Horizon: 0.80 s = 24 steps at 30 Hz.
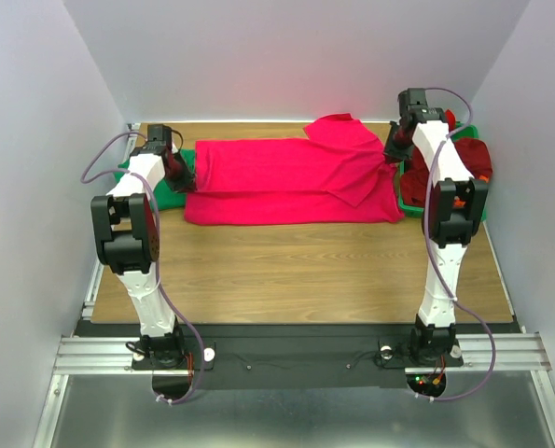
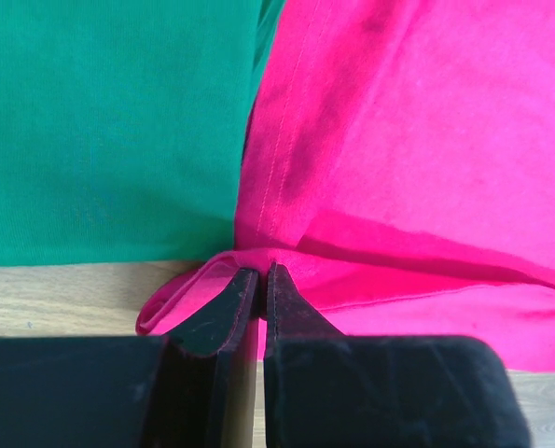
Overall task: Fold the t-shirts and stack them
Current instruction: Fold the tshirt
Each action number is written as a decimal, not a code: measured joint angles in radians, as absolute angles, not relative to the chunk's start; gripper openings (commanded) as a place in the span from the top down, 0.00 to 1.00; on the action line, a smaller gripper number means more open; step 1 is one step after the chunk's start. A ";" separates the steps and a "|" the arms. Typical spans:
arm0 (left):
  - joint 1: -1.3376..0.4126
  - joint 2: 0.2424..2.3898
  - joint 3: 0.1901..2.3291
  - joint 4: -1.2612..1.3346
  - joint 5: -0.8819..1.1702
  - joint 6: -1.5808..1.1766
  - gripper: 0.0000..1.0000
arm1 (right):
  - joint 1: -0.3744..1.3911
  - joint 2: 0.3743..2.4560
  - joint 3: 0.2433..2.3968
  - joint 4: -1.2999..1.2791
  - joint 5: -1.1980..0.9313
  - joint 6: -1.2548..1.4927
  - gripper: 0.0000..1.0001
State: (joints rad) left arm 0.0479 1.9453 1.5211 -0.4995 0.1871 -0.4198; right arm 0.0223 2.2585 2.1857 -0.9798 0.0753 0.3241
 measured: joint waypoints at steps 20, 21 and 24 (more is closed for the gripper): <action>0.054 2.072 1.678 -0.527 0.208 -0.420 0.15 | 0.014 2.318 2.275 -0.987 0.073 0.329 0.25; 0.054 2.079 1.710 -0.531 0.207 -0.423 0.07 | 0.013 2.318 2.293 -0.989 0.071 0.326 0.15; 0.052 2.077 1.795 -0.528 0.197 -0.427 0.03 | 0.013 2.316 2.345 -0.977 0.064 0.325 0.12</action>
State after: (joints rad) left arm 0.0517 2.0769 1.7950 -0.5282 0.1967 -0.4267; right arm 0.0128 2.3157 2.3447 -0.9771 0.0643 0.3252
